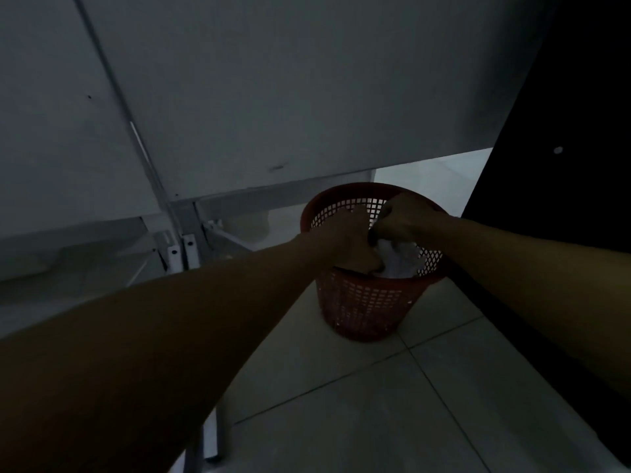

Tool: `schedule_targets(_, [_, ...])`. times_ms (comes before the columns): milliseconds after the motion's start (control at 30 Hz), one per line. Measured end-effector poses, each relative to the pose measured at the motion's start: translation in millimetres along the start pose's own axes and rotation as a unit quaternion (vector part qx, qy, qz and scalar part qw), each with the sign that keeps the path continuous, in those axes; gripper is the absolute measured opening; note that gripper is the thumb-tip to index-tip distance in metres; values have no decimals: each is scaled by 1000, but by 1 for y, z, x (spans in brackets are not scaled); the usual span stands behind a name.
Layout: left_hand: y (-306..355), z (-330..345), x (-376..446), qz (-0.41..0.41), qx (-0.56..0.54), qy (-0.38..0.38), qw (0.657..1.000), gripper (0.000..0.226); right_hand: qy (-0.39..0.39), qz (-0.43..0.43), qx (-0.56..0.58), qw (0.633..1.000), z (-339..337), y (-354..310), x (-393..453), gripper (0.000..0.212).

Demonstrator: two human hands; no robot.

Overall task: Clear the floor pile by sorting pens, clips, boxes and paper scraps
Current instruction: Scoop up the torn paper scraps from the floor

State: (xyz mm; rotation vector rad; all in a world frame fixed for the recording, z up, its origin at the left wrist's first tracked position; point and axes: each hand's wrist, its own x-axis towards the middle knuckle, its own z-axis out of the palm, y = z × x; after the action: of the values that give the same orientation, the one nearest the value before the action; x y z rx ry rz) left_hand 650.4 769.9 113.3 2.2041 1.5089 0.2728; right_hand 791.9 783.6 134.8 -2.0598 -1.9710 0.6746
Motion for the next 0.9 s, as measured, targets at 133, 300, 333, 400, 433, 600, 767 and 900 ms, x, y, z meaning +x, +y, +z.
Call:
schedule_targets(133, [2,-15,-23,42,-15,64,997,91,75,-16,35,996,-4,-9,-18,47])
schedule_targets(300, [-7,-39,-65,77,-29,163,983,46,221,-92,57,969,-4,-30,-43,18])
schedule_targets(333, [-12,-45,-76,79,-27,175,981,44,237,-110,66,963,-1,-38,-48,17])
schedule_targets(400, [-26,-59,-99,79,-18,189,979,44,245,-161,75,953,6,-60,-61,15])
schedule_targets(433, [-35,-66,-111,77,-11,192,978,44,240,-193,79,948,11,-71,-68,15])
schedule_targets(600, [-88,-98,-181,30,60,176,982,41,163,-336,81,924,51,-132,-96,16])
schedule_targets(767, [-140,-121,-264,-65,103,141,983,40,31,-442,63,894,102,-192,-111,20])
schedule_targets(900, [-177,-139,-352,-171,118,118,971,41,-89,-489,11,867,150,-254,-135,40])
